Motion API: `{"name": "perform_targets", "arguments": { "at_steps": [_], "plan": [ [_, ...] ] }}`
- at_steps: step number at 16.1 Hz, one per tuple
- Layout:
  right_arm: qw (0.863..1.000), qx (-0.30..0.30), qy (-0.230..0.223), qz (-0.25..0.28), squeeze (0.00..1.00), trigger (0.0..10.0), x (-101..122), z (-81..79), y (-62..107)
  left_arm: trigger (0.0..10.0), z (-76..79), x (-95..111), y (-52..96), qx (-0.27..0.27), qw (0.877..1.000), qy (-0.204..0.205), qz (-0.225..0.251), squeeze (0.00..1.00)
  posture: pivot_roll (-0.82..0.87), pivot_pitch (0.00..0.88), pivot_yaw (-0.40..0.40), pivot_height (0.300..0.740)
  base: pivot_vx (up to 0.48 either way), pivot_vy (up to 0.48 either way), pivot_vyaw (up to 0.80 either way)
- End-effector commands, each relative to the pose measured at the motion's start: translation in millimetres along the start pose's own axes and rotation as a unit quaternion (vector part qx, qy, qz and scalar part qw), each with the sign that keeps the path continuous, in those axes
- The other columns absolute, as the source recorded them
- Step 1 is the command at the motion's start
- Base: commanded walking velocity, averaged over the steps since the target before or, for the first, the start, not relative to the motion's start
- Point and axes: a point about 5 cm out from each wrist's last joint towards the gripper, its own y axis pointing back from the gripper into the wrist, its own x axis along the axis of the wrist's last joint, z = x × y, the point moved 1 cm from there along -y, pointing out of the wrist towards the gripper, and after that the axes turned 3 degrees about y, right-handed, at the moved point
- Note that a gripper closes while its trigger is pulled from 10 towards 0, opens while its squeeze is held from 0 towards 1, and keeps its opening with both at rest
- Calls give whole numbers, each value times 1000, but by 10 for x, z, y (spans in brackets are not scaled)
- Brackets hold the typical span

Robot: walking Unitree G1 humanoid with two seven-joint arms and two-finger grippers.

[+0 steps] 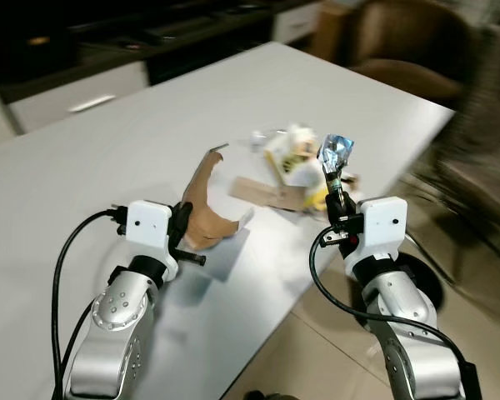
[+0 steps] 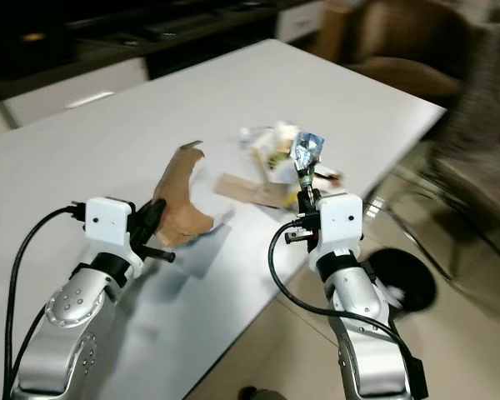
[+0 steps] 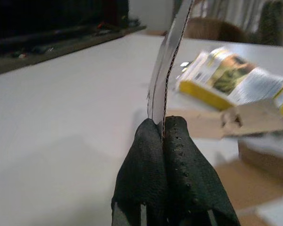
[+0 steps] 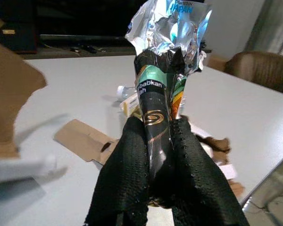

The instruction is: Picking trash to rubbish bin

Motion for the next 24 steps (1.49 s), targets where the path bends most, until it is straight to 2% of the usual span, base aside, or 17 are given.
{"name": "perform_targets", "arguments": {
  "at_steps": [1, 3, 5, 13, 19, 21, 22, 24],
  "plan": [
    [1000, 7, 2, 3, 0, 10000, 73, -29, 21, 10000, -1, 88, 15, 3, 1000, -8, 21, 0, -44, 0, -50, 740, 0, 0, -800],
    [1000, 14, 4, 2, 0, 10000, 122, -57, 25, 10000, -60, 259, 12, 22, 998, 6, 60, 0, -39, 0, -58, 740, 0, -283, -800],
    [1000, 15, 12, 2, 0, 10000, 134, -46, 22, 10000, -66, 295, 1, 21, 998, -8, 65, 0, -39, 0, -58, 740, 0, -356, -400],
    [999, -15, 37, -18, 0, 10000, 91, 63, 79, 10000, -32, 248, 2, 9, 998, -16, 52, 0, -47, 0, -52, 740, 0, -480, 0],
    [998, -25, 38, -36, 0, 10000, -6, 55, 125, 10000, -12, 198, -10, 2, 999, -20, 43, 0, -56, 0, -42, 740, 0, -480, 0],
    [997, -42, 29, -55, 0, 10000, -101, 105, 174, 10000, 22, 104, -10, -6, 1000, -12, 19, 0, -69, 0, -34, 740, 0, -388, 0],
    [996, -47, 26, -66, 0, 10000, -163, 119, 208, 10000, 29, 4, -8, -10, 1000, 6, -10, 0, -72, 0, -30, 740, 0, 345, 0],
    [994, -56, 13, -92, 0, 10000, -298, 139, 272, 10000, 32, -82, -2, -14, 1000, -3, -23, 0, -79, 0, -26, 740, 0, 480, 0]
  ]
}}
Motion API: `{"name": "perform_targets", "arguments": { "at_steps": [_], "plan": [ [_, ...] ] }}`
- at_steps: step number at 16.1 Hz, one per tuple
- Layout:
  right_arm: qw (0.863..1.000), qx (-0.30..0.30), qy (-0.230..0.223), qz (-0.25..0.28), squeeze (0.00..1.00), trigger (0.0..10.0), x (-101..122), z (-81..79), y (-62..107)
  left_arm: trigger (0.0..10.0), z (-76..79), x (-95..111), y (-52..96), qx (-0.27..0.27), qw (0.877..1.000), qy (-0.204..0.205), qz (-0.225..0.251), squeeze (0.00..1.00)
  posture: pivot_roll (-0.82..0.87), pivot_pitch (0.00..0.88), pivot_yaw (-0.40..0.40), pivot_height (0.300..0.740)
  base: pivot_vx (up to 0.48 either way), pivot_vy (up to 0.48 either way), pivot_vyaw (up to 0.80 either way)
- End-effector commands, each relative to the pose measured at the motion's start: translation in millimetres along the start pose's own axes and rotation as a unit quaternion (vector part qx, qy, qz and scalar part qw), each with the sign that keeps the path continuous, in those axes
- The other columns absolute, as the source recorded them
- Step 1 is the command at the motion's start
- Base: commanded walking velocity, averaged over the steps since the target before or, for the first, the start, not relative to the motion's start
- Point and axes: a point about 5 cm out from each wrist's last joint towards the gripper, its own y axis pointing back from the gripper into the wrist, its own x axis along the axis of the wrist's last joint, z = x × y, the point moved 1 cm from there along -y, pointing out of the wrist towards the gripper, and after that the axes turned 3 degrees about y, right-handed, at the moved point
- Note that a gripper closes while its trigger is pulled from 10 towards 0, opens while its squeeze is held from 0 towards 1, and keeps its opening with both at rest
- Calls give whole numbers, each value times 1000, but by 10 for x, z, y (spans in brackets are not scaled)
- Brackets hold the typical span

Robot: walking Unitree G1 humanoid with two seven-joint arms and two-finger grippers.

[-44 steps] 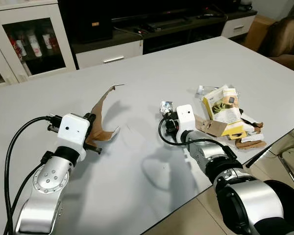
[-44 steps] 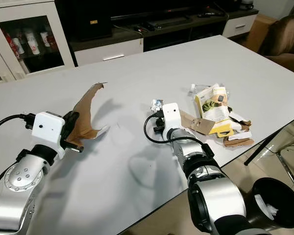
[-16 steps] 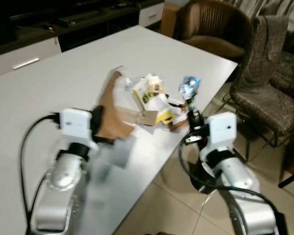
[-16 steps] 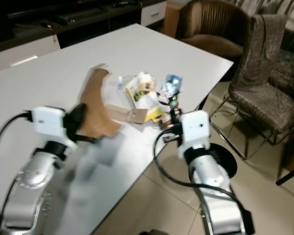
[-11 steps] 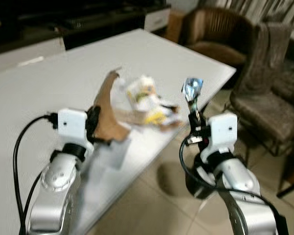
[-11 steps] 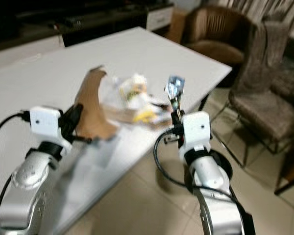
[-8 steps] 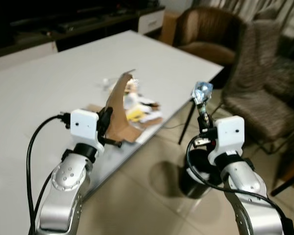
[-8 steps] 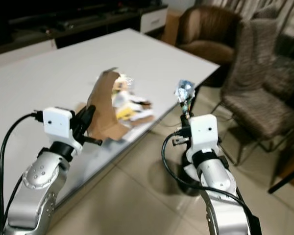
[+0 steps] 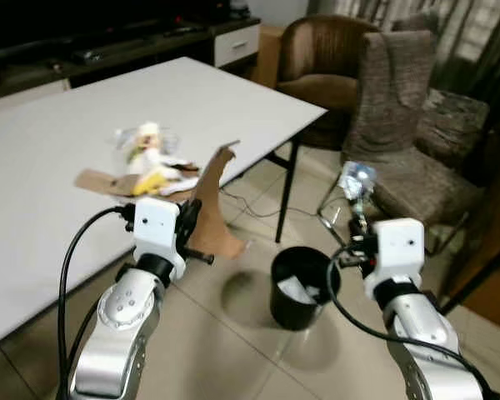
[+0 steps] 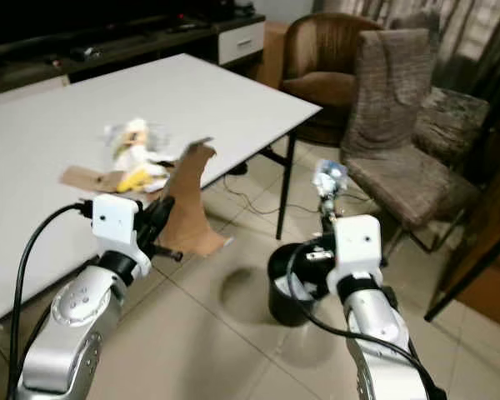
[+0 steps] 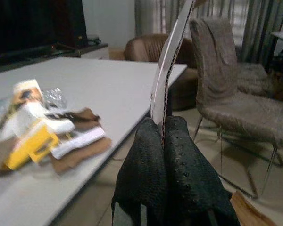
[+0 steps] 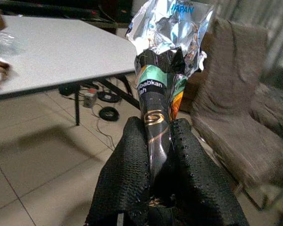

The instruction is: Picking trash to rubbish bin

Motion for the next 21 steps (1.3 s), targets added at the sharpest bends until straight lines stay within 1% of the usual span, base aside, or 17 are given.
{"name": "perform_targets", "arguments": {
  "at_steps": [1, 2, 3, 4, 5, 6, 7, 8, 10, 12, 14, 15, 16, 18, 21],
  "plan": [
    [1000, 3, -23, -22, 0, 10000, -119, -32, 6, 10000, -47, -120, 30, 5, 1000, -15, -21, 0, -82, 0, -24, 740, 0, 480, 0],
    [999, 0, -28, -31, 0, 10000, -169, -26, 13, 10000, -50, -142, 32, 6, 1000, -17, -22, 0, -84, 0, -22, 740, 0, 480, 0],
    [996, -6, -37, -76, 0, 10000, -423, -13, 49, 10000, -54, -304, 59, -2, 999, -20, -48, 0, -89, 0, -20, 740, 0, 0, 0],
    [996, -8, -35, -83, 0, 10000, -467, -7, 57, 10000, -52, -333, 64, -4, 998, -23, -54, 0, -88, 0, -19, 740, 0, 0, 0],
    [994, -5, -27, -106, 0, 10000, -587, -8, 64, 10000, -40, -397, 71, -11, 998, -22, -62, 0, -85, 0, -20, 740, 0, 0, 0],
    [991, 1, -22, -135, 0, 10000, -763, -24, 61, 10000, -25, -534, 80, -21, 996, -37, -81, 0, -86, 0, -21, 740, 0, 0, 0],
    [990, 4, -20, -140, 0, 10000, -796, -30, 59, 10000, -24, -567, 83, -21, 995, -40, -87, 0, -86, 0, -21, 740, 0, 0, -563],
    [988, 6, -20, -153, 0, 10000, -879, -38, 43, 10000, -20, -648, 83, -22, 994, -45, -97, 0, -79, 0, -25, 740, 0, 0, -800],
    [983, 12, -21, -180, 0, 10000, -1082, -71, -4, 10000, 6, -883, 118, -32, 990, -56, -129, 0, -75, 0, -30, 740, 0, 0, 0],
    [981, 19, -19, -192, 0, 10000, -1169, -96, -32, 10000, 6, -1050, 149, -31, 986, -49, -155, 0, -74, 0, -39, 740, 0, 0, 0],
    [980, 32, -21, -197, 0, 10000, -1227, -143, -50, 10000, -2, -1193, 179, -27, 982, -52, -177, 0, -74, 0, -42, 740, 0, 0, -800],
    [979, 48, -18, -199, 0, 10000, -1261, -182, -61, 10000, -15, -1238, 185, -21, 982, -44, -182, 0, -70, 0, -44, 740, 0, 0, -519],
    [977, 59, -20, -202, 0, 10000, -1278, -209, -65, 10000, -25, -1256, 188, -20, 982, -43, -184, 0, -71, 0, -44, 740, 0, 0, 0],
    [976, 72, -4, -204, 0, 10000, -1292, -234, -67, 10000, -29, -1278, 194, -19, 981, -39, -187, 0, -69, 0, -47, 740, 120, 0, 0],
    [975, 67, -8, -213, 0, 10000, -1333, -225, -53, 10000, -17, -1294, 199, -20, 982, -31, -184, 0, -68, 0, -52, 740, 255, 0, 0]
  ]
}}
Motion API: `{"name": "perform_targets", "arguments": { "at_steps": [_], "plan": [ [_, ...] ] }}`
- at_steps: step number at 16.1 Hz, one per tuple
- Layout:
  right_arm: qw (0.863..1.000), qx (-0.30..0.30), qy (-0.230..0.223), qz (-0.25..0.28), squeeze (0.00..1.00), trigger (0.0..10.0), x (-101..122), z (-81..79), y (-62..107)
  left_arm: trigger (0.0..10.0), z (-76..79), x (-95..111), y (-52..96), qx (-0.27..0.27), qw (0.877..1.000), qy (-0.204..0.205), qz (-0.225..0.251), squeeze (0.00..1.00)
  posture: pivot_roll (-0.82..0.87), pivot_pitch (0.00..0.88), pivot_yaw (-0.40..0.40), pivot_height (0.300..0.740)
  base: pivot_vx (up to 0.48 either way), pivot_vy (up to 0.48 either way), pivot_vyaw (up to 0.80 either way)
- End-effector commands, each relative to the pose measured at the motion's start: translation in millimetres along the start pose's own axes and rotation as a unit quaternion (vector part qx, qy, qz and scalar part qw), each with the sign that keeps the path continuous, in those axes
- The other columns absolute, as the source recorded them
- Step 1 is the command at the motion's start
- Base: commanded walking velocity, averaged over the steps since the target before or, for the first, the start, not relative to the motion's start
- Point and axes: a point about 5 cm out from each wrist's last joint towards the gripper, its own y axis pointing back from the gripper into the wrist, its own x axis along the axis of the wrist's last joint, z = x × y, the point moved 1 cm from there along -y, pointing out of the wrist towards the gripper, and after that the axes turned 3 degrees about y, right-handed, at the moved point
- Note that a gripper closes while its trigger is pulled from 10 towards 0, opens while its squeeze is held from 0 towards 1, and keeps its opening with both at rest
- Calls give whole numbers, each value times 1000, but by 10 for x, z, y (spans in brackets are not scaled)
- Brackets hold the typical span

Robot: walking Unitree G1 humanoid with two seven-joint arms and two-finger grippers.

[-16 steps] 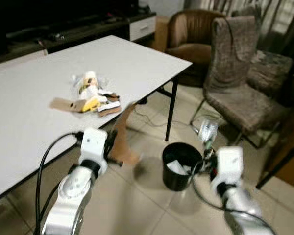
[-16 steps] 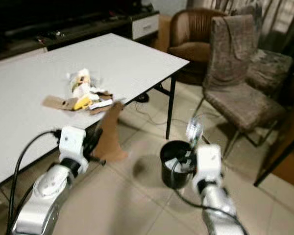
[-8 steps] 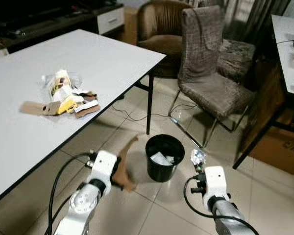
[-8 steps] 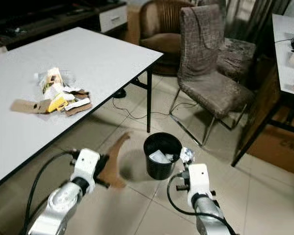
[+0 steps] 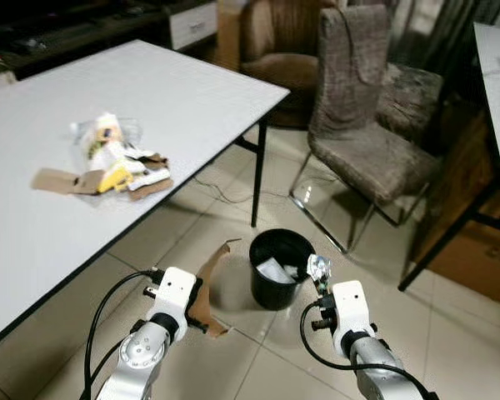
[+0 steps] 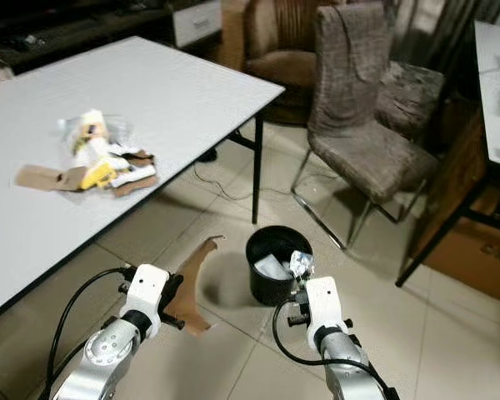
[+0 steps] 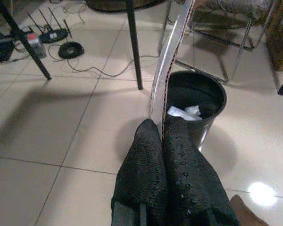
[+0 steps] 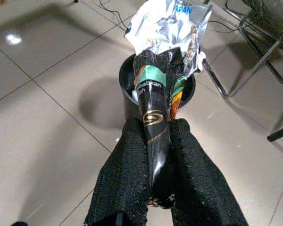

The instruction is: Picking trash to rubbish bin

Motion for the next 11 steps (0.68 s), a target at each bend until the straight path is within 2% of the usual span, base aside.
{"name": "perform_targets", "arguments": {
  "at_steps": [1, 7, 11],
  "plan": [
    [1000, -4, -1, 7, 0, 10000, 16, 38, -15, 10000, 14, 16, -17, -3, 1000, 1, 7, 0, -69, 0, -52, 740, 292, 0, -763],
    [1000, -3, 1, 4, 0, 10000, -11, 48, -16, 10000, 11, 1, -22, -6, 1000, -1, 8, 0, -66, 0, -51, 740, 306, 0, -745],
    [1000, 8, 14, 6, 0, 10000, -5, 16, -32, 10000, -10, -10, -21, -1, 1000, -4, 7, 0, -66, 0, -50, 740, 317, 0, 0]
  ]
}}
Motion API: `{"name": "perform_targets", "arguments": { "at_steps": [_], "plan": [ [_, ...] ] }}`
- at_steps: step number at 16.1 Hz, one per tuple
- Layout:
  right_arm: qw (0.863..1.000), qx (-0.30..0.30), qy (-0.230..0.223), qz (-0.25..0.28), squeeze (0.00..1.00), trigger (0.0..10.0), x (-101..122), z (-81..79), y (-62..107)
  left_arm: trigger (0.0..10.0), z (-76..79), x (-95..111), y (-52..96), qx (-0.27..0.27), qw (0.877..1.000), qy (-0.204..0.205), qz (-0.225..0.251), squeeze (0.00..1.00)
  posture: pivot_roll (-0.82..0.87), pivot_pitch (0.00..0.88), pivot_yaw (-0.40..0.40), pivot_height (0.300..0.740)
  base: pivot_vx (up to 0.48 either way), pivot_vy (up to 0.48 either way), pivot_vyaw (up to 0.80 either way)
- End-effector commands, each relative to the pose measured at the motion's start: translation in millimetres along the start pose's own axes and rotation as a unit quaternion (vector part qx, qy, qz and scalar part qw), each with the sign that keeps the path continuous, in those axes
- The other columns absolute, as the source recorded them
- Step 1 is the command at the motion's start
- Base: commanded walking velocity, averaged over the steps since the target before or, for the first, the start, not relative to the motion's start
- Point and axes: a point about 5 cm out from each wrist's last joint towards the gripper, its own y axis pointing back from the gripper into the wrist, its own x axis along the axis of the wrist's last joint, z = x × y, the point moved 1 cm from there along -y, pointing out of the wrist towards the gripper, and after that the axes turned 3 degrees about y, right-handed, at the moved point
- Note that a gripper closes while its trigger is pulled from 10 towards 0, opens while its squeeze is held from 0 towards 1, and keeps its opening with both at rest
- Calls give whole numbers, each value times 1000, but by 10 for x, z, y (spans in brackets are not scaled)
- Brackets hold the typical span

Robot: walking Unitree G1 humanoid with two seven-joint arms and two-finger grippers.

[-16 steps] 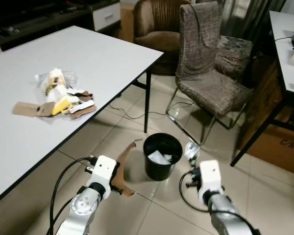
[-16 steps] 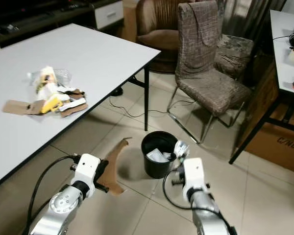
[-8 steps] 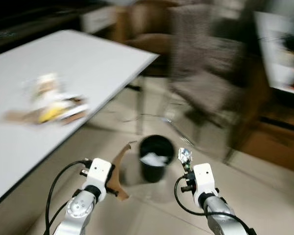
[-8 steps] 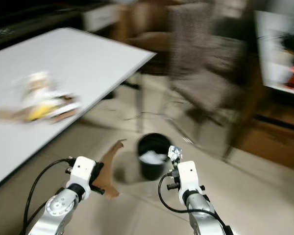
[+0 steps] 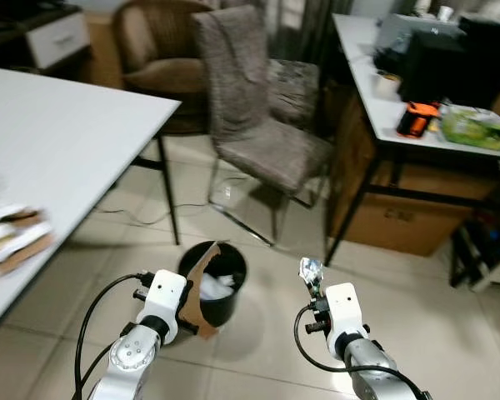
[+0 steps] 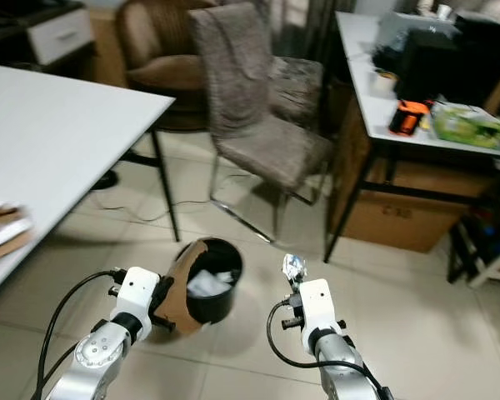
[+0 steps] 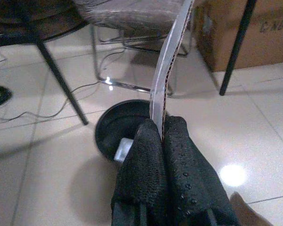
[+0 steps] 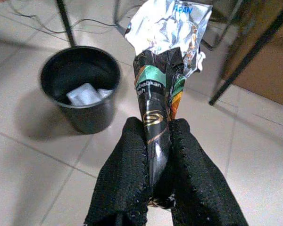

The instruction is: Picking trash to rubbish bin

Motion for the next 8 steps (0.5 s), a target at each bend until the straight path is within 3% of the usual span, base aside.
{"name": "perform_targets", "arguments": {
  "at_steps": [1, 8],
  "plan": [
    [1000, -4, 6, 8, 0, 10000, 33, 59, -3, 10000, 48, 47, -40, -6, 1000, -3, 9, 0, -65, 0, -52, 740, 319, 0, 0],
    [999, 32, 33, -2, 0, 10000, 22, -3, -17, 10000, 5, 51, -53, 1, 1000, -5, 9, 0, -61, 0, -52, 740, 317, 0, 0]
  ]
}}
